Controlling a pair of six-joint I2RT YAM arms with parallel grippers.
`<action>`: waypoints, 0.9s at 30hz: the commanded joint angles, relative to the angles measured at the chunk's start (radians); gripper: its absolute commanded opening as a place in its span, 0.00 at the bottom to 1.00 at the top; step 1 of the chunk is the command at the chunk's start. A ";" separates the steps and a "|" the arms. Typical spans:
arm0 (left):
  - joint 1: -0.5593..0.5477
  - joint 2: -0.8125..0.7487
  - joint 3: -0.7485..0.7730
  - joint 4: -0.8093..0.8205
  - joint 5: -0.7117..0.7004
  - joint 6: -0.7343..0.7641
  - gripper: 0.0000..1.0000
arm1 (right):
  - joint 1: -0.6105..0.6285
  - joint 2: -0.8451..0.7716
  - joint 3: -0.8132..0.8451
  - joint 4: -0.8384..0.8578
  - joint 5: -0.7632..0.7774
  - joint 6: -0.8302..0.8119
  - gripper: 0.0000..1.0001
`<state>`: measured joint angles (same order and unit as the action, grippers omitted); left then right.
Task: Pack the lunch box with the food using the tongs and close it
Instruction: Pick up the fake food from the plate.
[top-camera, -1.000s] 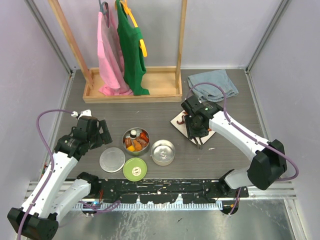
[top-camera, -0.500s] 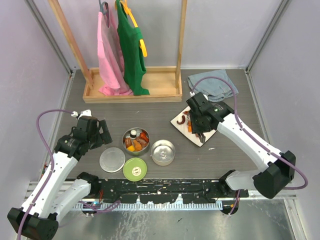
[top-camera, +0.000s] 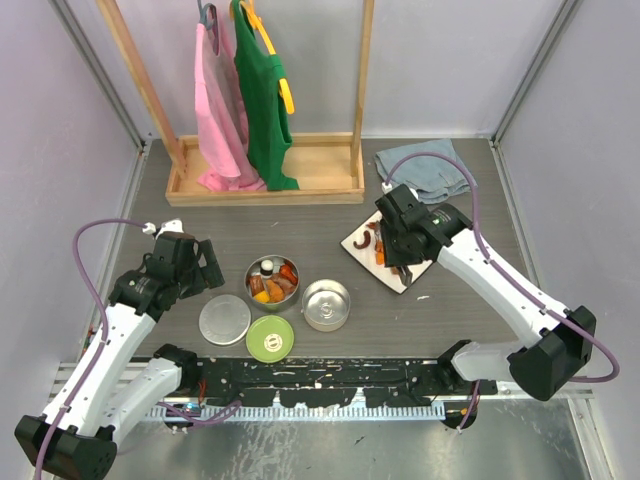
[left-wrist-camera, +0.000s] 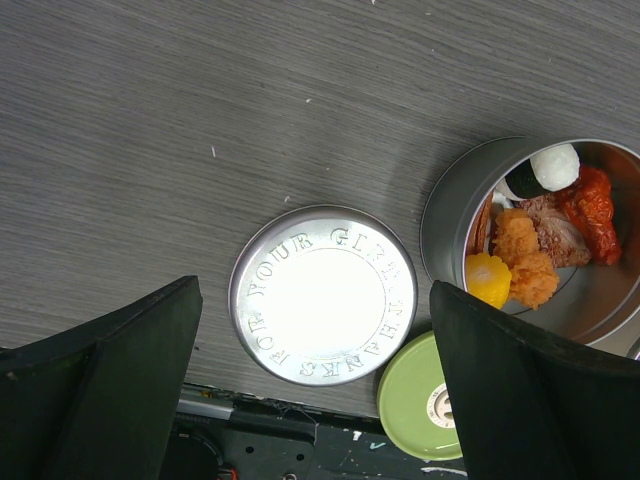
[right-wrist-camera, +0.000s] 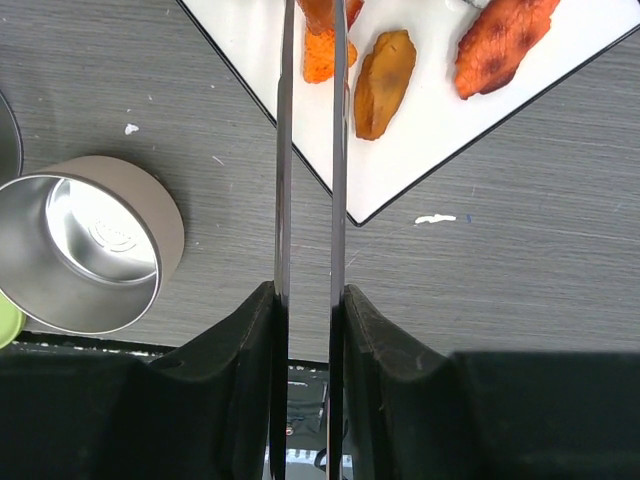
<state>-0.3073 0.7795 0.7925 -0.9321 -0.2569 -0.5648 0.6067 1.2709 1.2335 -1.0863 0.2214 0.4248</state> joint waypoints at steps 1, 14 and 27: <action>0.003 -0.004 0.020 0.036 0.002 0.003 0.98 | 0.004 -0.022 0.012 0.025 0.007 0.015 0.27; 0.003 -0.005 0.020 0.036 0.002 0.003 0.98 | 0.098 -0.045 0.085 0.089 -0.178 0.073 0.27; 0.003 -0.012 0.019 0.036 -0.001 0.003 0.98 | 0.420 0.159 0.240 0.134 -0.132 0.143 0.27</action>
<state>-0.3073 0.7795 0.7925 -0.9321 -0.2569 -0.5644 0.9821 1.3838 1.4017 -1.0058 0.0715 0.5404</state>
